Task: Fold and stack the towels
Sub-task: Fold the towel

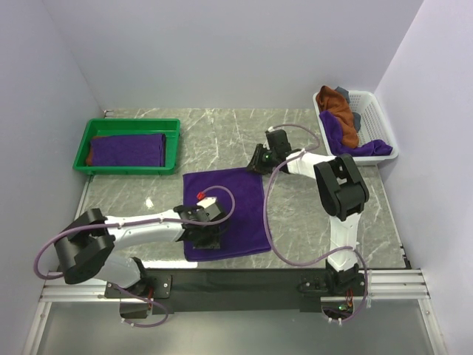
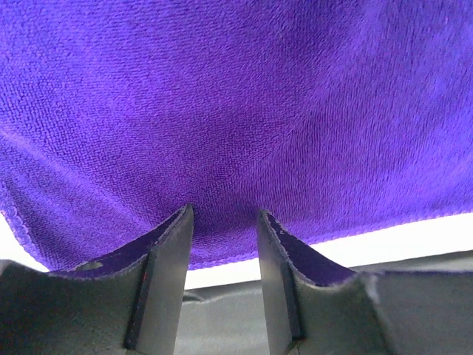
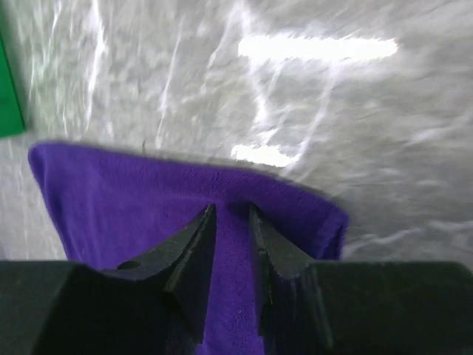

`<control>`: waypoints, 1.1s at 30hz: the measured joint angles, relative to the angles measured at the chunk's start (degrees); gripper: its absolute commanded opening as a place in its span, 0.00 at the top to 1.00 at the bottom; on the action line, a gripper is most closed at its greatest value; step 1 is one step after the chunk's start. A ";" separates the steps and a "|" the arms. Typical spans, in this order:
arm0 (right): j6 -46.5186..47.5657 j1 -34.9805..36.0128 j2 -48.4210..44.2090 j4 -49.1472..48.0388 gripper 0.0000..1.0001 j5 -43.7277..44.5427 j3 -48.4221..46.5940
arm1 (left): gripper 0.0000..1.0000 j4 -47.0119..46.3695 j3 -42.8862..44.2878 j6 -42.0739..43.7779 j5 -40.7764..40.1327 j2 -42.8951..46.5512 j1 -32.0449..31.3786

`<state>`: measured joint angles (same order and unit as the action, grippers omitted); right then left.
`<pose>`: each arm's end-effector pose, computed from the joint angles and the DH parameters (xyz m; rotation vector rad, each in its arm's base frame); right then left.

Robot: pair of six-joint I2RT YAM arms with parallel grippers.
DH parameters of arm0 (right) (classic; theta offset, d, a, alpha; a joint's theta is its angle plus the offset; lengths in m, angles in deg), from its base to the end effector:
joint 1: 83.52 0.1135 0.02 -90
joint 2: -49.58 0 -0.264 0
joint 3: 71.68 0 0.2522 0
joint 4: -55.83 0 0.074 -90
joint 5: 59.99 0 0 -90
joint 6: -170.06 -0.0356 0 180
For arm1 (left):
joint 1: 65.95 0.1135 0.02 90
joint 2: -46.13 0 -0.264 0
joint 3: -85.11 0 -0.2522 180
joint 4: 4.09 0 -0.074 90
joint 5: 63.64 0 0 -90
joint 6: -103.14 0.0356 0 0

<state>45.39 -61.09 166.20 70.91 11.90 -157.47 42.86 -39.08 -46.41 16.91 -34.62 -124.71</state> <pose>0.3931 0.1743 0.1428 0.1055 2.4876 0.8287 0.1296 -0.2023 0.1640 -0.0567 2.8268 -0.2670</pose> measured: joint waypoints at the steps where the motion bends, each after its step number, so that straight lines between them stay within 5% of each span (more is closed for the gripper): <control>1: -0.42 -0.33 0.00 0.02 0.67 0.31 0.00 | 0.54 -0.04 -0.52 -0.11 0.24 0.61 -0.17; 12: 0.24 -5.33 -7.17 2.23 0.66 4.13 7.76 | 0.45 1.03 0.20 0.22 4.31 1.53 -7.45; 18: 11.91 -6.49 -13.33 10.97 0.55 5.88 5.60 | 0.33 5.55 11.93 0.33 1.55 -0.09 -8.11; 21: 21.44 -6.47 -15.45 16.44 0.41 7.43 0.48 | 0.25 7.43 20.55 1.75 -0.96 -0.90 -7.08; 26: 35.78 -6.60 -14.82 24.22 0.35 8.37 -8.74 | 0.08 8.04 28.44 8.92 -2.84 -1.97 2.51; 33: 48.61 -7.13 -5.44 34.01 0.45 4.68 -17.14 | 0.07 6.05 29.44 22.56 -3.93 -8.11 21.66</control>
<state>94.00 -68.21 160.75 104.92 16.58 -174.60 48.91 -9.64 -23.86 12.98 -42.73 -103.05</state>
